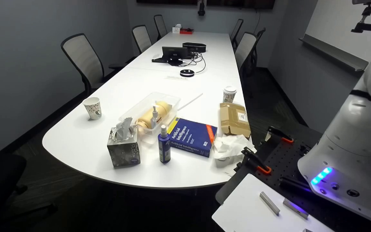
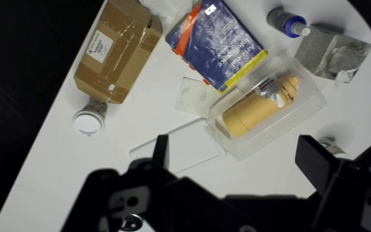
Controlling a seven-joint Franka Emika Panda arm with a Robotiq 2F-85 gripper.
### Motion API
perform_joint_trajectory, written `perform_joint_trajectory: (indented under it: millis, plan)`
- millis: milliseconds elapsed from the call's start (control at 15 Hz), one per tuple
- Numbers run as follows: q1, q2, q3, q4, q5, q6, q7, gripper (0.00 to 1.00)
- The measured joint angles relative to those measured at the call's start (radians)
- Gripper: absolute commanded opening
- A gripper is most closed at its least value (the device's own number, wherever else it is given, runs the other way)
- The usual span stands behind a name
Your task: Open and close the cardboard box
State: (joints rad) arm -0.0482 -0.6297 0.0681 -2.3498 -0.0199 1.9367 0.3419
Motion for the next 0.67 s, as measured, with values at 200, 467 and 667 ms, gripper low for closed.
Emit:
perform_joint_trajectory:
  millis: [200,467,667]
  plan:
    - [-0.058,0.142,0.054,0.069,-0.126,0.0,0.093,1.0]
    - [-0.082,0.39,0.118,0.176,-0.325,-0.009,0.276,1.0]
    - [-0.06,0.584,0.126,0.26,-0.465,-0.07,0.427,1.0]
